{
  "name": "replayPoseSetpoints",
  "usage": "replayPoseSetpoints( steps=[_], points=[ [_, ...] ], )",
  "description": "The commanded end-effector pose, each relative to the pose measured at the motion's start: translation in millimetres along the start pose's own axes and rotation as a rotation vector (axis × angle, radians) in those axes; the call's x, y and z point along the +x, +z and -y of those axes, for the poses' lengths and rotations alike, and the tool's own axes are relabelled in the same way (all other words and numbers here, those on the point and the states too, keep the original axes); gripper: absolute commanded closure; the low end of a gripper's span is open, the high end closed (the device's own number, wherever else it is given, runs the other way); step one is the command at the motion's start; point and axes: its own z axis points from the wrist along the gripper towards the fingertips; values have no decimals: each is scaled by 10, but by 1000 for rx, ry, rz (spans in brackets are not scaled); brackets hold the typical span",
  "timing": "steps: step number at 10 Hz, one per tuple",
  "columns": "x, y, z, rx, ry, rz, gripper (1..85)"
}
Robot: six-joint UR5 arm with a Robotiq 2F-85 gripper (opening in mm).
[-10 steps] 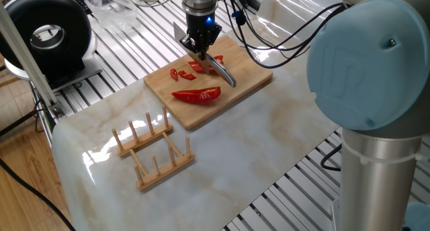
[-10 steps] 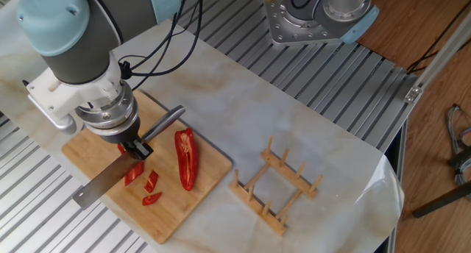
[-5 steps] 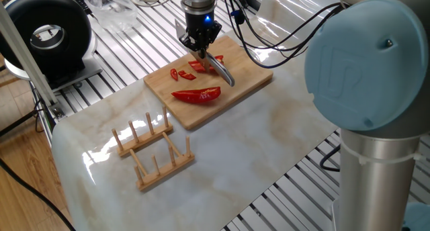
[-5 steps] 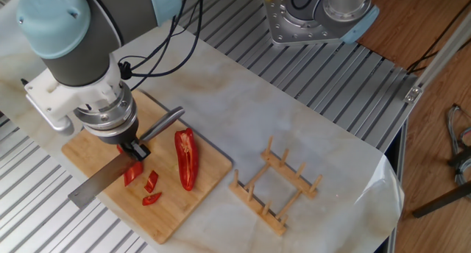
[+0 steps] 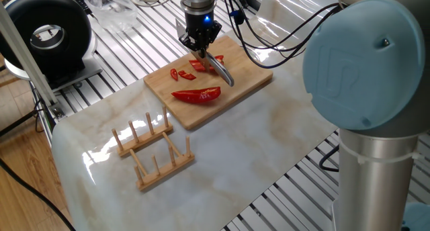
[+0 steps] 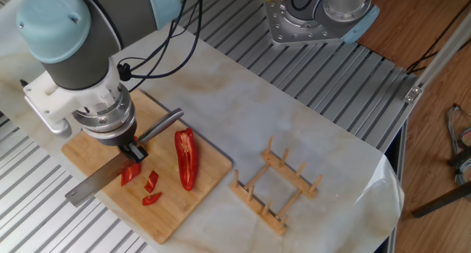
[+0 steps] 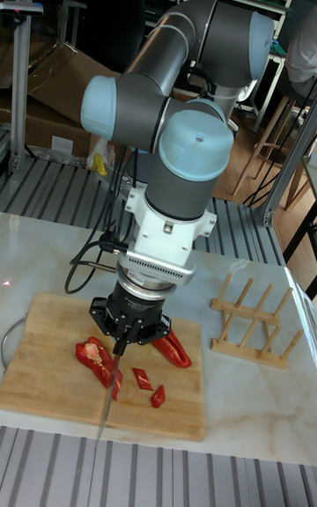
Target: Chop the chili peppers
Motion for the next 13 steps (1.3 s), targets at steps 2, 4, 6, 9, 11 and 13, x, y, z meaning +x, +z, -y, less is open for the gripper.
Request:
replayPoseSetpoints(
  steps=[2,4,6,9,11,13],
  points=[
    [-4,15,-44,-19,16,-6,843],
    [1,21,-49,-20,22,-9,843],
    [17,31,-41,-16,33,-18,843],
    [45,2,-9,-4,33,-24,843],
    [36,-40,-17,5,45,-24,843],
    [36,-82,-16,16,65,-25,843]
  ],
)
